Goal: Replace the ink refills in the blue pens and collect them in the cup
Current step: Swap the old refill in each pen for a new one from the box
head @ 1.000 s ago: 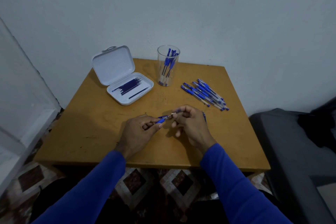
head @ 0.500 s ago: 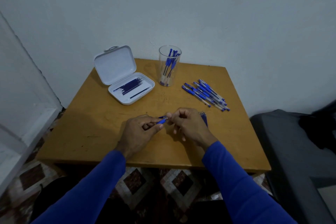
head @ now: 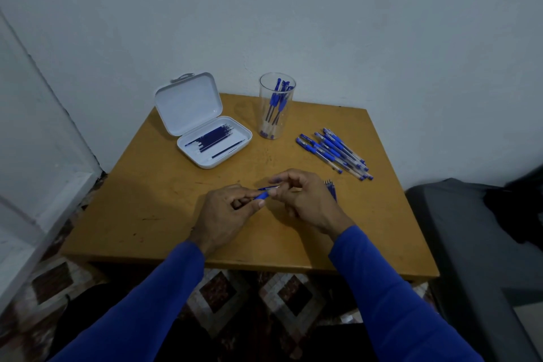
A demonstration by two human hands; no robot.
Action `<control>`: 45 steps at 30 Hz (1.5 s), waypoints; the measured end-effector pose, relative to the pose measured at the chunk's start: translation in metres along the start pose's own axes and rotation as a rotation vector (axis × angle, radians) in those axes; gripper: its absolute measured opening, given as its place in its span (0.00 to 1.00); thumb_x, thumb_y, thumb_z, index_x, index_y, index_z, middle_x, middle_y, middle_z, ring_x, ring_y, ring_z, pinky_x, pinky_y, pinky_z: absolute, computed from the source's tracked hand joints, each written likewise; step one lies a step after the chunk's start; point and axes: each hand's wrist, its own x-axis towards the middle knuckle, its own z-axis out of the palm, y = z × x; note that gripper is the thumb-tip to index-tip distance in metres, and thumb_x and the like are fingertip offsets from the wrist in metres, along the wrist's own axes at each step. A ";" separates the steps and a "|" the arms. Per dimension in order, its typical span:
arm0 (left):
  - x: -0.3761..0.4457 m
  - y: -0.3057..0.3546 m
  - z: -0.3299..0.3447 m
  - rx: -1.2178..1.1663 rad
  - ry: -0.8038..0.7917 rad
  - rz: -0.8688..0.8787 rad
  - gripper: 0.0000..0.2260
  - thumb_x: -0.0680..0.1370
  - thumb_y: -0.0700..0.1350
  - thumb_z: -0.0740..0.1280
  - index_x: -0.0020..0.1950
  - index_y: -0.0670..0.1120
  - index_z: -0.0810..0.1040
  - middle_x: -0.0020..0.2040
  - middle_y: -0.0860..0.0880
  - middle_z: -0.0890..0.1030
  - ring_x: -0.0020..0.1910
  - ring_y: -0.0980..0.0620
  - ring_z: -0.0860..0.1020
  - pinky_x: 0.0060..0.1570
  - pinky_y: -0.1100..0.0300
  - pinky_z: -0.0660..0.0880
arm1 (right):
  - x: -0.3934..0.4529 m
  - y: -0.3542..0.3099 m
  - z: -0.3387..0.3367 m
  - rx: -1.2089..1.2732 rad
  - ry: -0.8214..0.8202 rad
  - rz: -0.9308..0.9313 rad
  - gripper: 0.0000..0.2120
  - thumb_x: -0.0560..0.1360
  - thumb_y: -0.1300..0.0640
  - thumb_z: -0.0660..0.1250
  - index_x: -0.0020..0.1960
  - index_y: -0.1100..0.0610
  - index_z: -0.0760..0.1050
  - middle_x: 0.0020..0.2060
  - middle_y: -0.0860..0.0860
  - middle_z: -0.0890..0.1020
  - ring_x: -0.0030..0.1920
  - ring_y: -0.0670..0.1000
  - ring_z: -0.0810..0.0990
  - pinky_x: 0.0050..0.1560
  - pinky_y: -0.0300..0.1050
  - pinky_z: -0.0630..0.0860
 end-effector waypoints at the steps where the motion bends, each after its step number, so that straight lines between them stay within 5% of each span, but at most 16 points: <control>1: 0.000 0.001 0.000 -0.003 -0.002 -0.003 0.10 0.75 0.45 0.76 0.55 0.56 0.85 0.40 0.57 0.82 0.39 0.53 0.78 0.37 0.60 0.76 | 0.000 0.001 -0.001 0.032 -0.017 -0.001 0.05 0.79 0.57 0.71 0.54 0.54 0.82 0.41 0.55 0.82 0.30 0.47 0.76 0.29 0.39 0.73; 7: -0.001 0.002 0.000 0.008 -0.004 -0.004 0.10 0.75 0.44 0.76 0.55 0.53 0.85 0.41 0.62 0.81 0.39 0.56 0.78 0.37 0.68 0.73 | 0.003 0.000 0.005 -0.121 0.068 0.018 0.13 0.79 0.46 0.70 0.46 0.57 0.82 0.39 0.55 0.84 0.31 0.45 0.76 0.32 0.42 0.75; 13: -0.001 0.005 0.000 0.001 0.002 0.001 0.09 0.75 0.43 0.76 0.53 0.52 0.86 0.40 0.60 0.81 0.38 0.56 0.77 0.35 0.68 0.72 | 0.001 0.000 0.001 0.008 -0.026 -0.008 0.03 0.78 0.60 0.72 0.52 0.55 0.83 0.39 0.52 0.81 0.30 0.46 0.74 0.29 0.39 0.72; 24: -0.002 0.006 0.000 0.037 0.018 0.035 0.11 0.74 0.43 0.76 0.54 0.55 0.84 0.40 0.62 0.80 0.38 0.57 0.77 0.35 0.71 0.70 | 0.004 -0.001 0.007 -0.087 0.036 0.019 0.08 0.78 0.54 0.71 0.47 0.60 0.81 0.37 0.54 0.83 0.30 0.42 0.75 0.30 0.35 0.72; 32: 0.000 0.001 0.000 0.027 0.062 0.027 0.08 0.75 0.45 0.76 0.53 0.48 0.87 0.39 0.55 0.81 0.39 0.52 0.78 0.37 0.59 0.76 | 0.008 -0.004 0.007 0.050 0.112 0.056 0.11 0.83 0.49 0.64 0.53 0.55 0.81 0.42 0.51 0.83 0.31 0.45 0.76 0.28 0.38 0.71; 34: 0.000 0.001 0.000 0.005 0.069 0.034 0.08 0.74 0.44 0.77 0.53 0.48 0.87 0.39 0.55 0.82 0.39 0.52 0.78 0.37 0.60 0.76 | 0.015 0.001 0.006 -0.153 0.224 0.027 0.10 0.84 0.52 0.62 0.56 0.53 0.80 0.48 0.49 0.83 0.40 0.44 0.77 0.38 0.38 0.72; 37: 0.000 0.000 0.001 0.010 0.058 0.022 0.08 0.74 0.44 0.77 0.53 0.48 0.87 0.40 0.55 0.82 0.39 0.51 0.78 0.38 0.57 0.77 | 0.022 0.005 0.008 -0.598 0.143 -0.005 0.13 0.83 0.56 0.64 0.66 0.52 0.79 0.58 0.48 0.78 0.55 0.45 0.76 0.49 0.34 0.68; 41: 0.000 0.000 0.000 0.011 0.054 0.015 0.08 0.74 0.44 0.77 0.53 0.49 0.87 0.39 0.59 0.81 0.39 0.54 0.79 0.38 0.62 0.76 | 0.024 0.009 0.017 -0.736 0.032 0.000 0.17 0.82 0.52 0.66 0.71 0.49 0.75 0.63 0.49 0.69 0.54 0.44 0.69 0.44 0.30 0.62; 45: 0.000 0.001 0.000 -0.009 0.052 0.005 0.08 0.74 0.44 0.77 0.53 0.49 0.87 0.41 0.60 0.82 0.40 0.55 0.79 0.39 0.66 0.75 | 0.024 0.009 0.017 -0.672 0.080 0.029 0.10 0.81 0.53 0.67 0.62 0.49 0.74 0.60 0.48 0.70 0.49 0.44 0.71 0.42 0.32 0.66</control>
